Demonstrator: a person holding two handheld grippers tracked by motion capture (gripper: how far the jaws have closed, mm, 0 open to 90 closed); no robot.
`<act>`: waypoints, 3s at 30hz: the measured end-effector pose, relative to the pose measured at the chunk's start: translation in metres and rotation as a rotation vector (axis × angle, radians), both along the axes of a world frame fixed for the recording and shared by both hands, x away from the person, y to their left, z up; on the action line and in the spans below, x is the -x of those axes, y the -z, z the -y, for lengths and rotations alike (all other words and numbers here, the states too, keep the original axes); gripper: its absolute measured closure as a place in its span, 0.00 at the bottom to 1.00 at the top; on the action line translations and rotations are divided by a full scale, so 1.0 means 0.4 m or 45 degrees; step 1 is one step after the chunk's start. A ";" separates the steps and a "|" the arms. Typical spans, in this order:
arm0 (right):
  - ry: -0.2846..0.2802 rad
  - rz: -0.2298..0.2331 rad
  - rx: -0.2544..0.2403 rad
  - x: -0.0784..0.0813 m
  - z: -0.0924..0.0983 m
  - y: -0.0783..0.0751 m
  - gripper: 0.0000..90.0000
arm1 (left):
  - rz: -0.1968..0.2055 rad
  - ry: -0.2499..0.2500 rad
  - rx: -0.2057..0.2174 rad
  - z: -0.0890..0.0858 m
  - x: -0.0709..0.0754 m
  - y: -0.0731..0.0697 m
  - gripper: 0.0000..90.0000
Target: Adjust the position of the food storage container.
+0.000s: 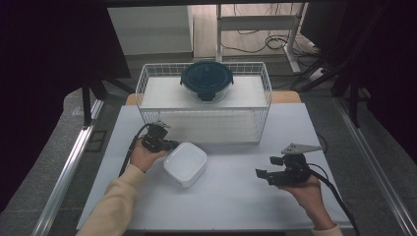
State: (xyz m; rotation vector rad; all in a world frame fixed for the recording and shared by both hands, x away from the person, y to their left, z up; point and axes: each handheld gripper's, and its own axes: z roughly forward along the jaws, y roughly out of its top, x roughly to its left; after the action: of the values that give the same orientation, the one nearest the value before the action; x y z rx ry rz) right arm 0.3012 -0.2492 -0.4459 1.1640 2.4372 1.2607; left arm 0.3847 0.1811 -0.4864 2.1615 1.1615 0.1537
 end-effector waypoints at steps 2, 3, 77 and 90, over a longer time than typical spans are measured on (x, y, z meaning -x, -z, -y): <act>0.002 -0.003 0.000 -0.001 0.002 0.000 0.23 | 0.005 0.032 0.009 0.008 0.001 0.001 1.00; 0.003 -0.005 -0.002 -0.001 0.002 0.000 0.23 | -0.001 0.042 0.020 0.014 0.004 0.001 1.00; 0.037 -0.039 -0.030 -0.006 0.022 0.000 0.23 | 0.012 0.402 -0.009 0.184 0.410 0.030 1.00; 0.044 -0.039 -0.030 -0.006 0.024 0.001 0.23 | 0.010 0.262 -0.021 0.144 0.330 0.024 1.00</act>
State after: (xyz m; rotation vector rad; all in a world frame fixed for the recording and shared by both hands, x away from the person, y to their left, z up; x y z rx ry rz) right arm 0.3035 -0.2589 -0.4462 1.2356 2.4194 1.2739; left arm 0.2526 0.1236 -0.4959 2.2771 0.9286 0.0811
